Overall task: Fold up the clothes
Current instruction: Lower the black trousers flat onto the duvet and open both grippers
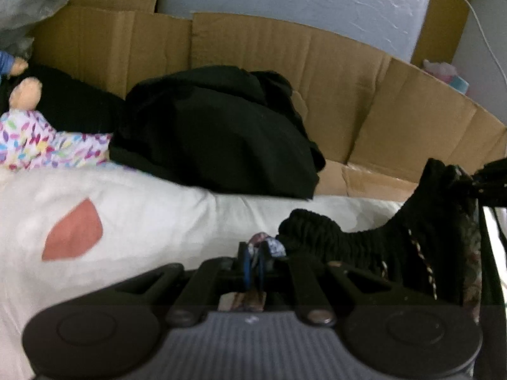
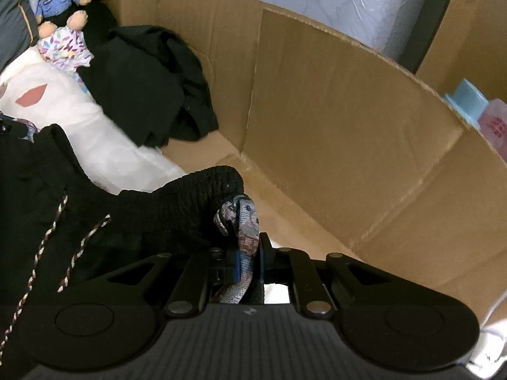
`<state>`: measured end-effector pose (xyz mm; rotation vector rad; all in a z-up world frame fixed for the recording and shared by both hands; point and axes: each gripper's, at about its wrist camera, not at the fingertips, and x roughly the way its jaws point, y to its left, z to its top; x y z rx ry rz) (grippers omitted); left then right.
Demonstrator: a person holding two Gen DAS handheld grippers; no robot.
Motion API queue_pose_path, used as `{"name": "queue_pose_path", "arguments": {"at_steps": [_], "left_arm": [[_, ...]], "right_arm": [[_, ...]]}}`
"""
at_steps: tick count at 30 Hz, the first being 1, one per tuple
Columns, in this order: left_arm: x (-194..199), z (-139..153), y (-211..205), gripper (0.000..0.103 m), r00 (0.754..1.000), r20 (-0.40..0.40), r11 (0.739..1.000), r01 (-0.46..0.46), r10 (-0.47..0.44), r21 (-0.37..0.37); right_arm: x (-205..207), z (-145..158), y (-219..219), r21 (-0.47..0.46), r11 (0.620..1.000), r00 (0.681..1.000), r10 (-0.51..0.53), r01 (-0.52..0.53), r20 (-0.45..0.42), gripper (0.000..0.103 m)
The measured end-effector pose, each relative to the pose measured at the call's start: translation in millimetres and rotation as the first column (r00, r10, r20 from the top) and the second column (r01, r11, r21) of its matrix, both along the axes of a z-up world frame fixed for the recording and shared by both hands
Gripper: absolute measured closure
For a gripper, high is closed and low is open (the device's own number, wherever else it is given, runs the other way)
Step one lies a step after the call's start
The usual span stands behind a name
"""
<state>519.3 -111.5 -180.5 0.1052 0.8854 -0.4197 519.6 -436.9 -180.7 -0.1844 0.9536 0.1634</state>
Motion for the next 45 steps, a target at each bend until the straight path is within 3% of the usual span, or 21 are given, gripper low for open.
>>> {"name": "queue_pose_path", "arguments": {"at_steps": [3, 7, 10, 12, 13, 15, 21, 26, 35, 45], "left_arm": [[6, -7, -3, 0.097, 0.999, 0.006, 0.999, -0.035, 0.035, 0.011], [4, -29, -10, 0.090, 1.000, -0.027, 0.995, -0.003, 0.006, 0.100], [-9, -39, -11, 0.078, 0.999, -0.039, 0.993, 0.002, 0.002, 0.114], [-17, -43, -8, 0.073, 0.998, -0.058, 0.995, -0.004, 0.010, 0.102], [-20, -43, -7, 0.072, 0.998, -0.062, 0.995, -0.008, 0.014, 0.098], [-29, -41, -3, 0.062, 0.997, -0.065, 0.996, -0.022, 0.028, 0.085], [-66, -19, 12, 0.050, 0.998, -0.056, 0.996, 0.002, 0.003, 0.085], [-101, -2, 30, 0.047, 0.998, -0.058, 0.995, -0.013, 0.019, 0.096], [-186, 27, 75, 0.043, 0.998, -0.061, 0.998, -0.029, 0.032, 0.051], [-269, 33, 97, 0.043, 0.995, -0.076, 0.998, -0.060, 0.062, 0.033]], "right_arm": [[17, -3, 1, 0.009, 1.000, 1.000, -0.012, 0.012, -0.004, 0.092], [26, -17, 9, 0.007, 0.999, 0.999, -0.036, 0.036, -0.029, 0.090], [19, -28, 11, 0.010, 0.999, 0.998, -0.050, 0.051, -0.044, 0.076], [9, -30, 10, 0.017, 0.998, 0.997, -0.062, 0.062, -0.042, 0.056], [2, -31, 9, 0.024, 0.997, 0.997, -0.070, 0.071, -0.040, 0.054], [-10, -29, 6, 0.035, 0.996, 0.996, -0.079, 0.080, -0.045, 0.053], [-54, -5, -1, 0.056, 0.995, 0.997, -0.079, 0.080, -0.017, 0.053], [-109, 18, 8, 0.094, 0.994, 0.998, -0.056, 0.056, -0.001, 0.053], [-202, 41, 30, 0.122, 0.991, 0.999, -0.053, 0.052, 0.006, 0.053], [-287, 58, 62, 0.120, 0.992, 0.999, -0.034, 0.034, 0.002, 0.053]]}}
